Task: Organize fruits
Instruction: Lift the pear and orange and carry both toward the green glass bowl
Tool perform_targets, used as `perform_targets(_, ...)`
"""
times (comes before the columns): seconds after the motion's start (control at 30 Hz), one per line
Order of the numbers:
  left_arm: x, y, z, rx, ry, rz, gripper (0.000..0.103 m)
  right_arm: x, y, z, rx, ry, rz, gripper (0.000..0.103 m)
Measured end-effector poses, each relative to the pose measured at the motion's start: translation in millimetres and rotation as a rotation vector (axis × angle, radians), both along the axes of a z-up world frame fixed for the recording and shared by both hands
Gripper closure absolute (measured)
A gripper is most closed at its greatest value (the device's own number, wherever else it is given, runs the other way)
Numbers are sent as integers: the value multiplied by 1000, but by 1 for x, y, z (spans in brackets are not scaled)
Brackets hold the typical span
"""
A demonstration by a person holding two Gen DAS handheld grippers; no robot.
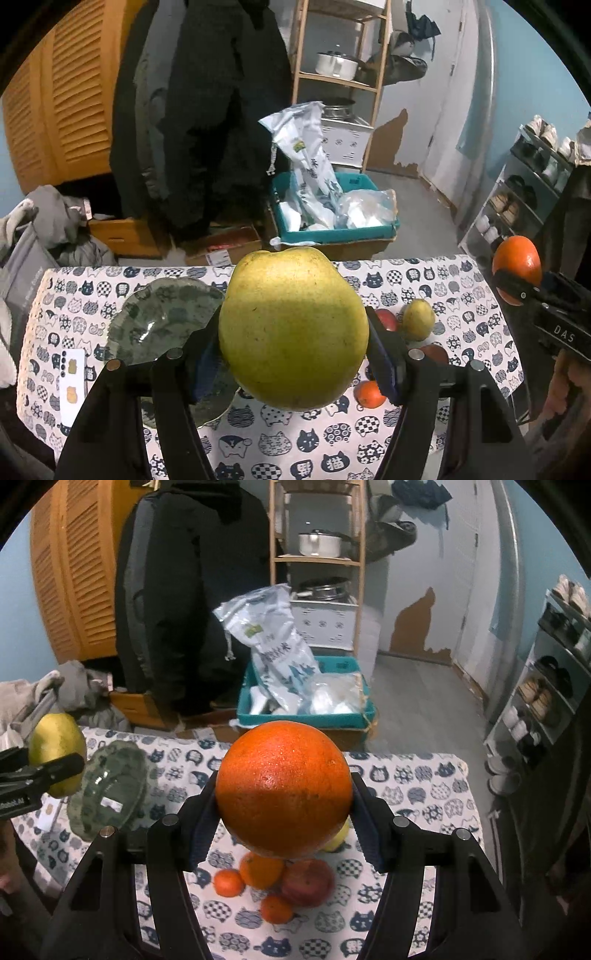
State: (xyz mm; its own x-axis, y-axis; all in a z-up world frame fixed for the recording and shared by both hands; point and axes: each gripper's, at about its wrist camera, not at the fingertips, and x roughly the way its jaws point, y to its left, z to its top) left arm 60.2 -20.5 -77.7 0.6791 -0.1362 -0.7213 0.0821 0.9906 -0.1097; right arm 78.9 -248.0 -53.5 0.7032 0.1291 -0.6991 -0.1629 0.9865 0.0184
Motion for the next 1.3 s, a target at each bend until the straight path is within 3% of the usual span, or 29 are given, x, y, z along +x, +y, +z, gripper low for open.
perform_targets(0.53, -1, 66, -11, -1, 24, 125, 32, 28, 89, 1, 10, 18, 139, 38)
perform_targets(1.0, 1, 133, -35, -3, 78, 238, 32, 56, 181, -23, 33, 99, 273, 38)
perform_targets(1.3, 8, 161, -67, 5, 154, 274, 32, 71, 235, -46, 28, 158, 332, 38)
